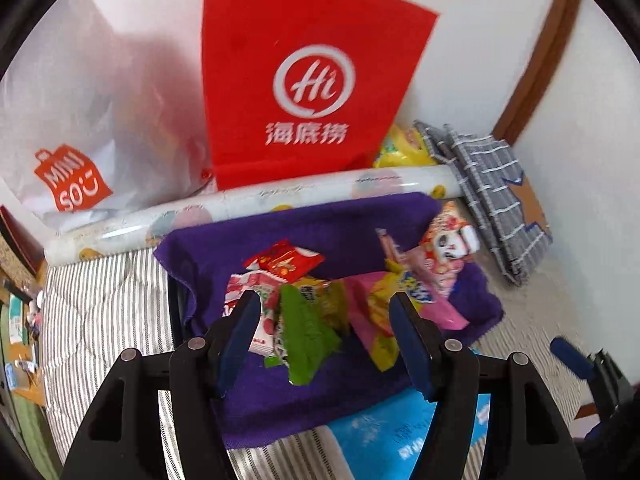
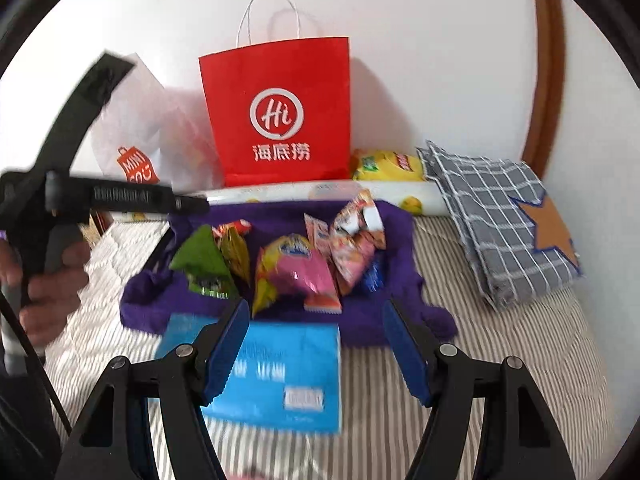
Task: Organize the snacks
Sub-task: 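Grasp the pink peach packet with the right gripper while the left approaches the pale pink packet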
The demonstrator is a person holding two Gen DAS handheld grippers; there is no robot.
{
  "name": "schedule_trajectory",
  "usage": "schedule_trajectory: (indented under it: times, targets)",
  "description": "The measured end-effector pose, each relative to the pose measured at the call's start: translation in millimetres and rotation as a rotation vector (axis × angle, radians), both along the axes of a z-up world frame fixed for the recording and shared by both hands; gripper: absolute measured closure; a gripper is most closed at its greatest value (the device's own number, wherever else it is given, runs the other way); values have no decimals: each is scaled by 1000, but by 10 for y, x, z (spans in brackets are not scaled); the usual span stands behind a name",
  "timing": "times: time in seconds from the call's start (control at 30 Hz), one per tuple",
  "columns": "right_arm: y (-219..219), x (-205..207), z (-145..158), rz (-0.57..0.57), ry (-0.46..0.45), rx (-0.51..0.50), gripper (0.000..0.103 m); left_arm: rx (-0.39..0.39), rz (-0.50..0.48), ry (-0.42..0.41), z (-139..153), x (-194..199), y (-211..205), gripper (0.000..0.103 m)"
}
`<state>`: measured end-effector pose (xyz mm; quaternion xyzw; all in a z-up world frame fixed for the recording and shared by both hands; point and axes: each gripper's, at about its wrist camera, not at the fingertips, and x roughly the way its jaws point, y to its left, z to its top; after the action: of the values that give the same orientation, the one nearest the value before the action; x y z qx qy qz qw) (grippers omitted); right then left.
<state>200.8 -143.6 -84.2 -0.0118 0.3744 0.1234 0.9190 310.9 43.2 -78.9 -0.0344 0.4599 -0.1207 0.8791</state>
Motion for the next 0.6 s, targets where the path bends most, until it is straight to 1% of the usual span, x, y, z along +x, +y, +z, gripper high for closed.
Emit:
schedule_trajectory:
  times: [0.1,0.23,0.33,0.47,0.6]
  targets:
    - [-28,-208,-33,12,50,21,36,-33,-14,-20,112,-121,-19,37]
    - [-14,-466,-142,25,115,45,36,-56,-2,-38,195,-358,-7,37]
    - [-4,-644,-220,32,149,71,37,-60,5,-12,168,-561,37,37]
    - [11,-830,-330,25,190,89,37,-49,14,8,129,-878,135,37]
    - [24,-962,-453,17,227,112,43,10,39,16,54,-1237,231,37]
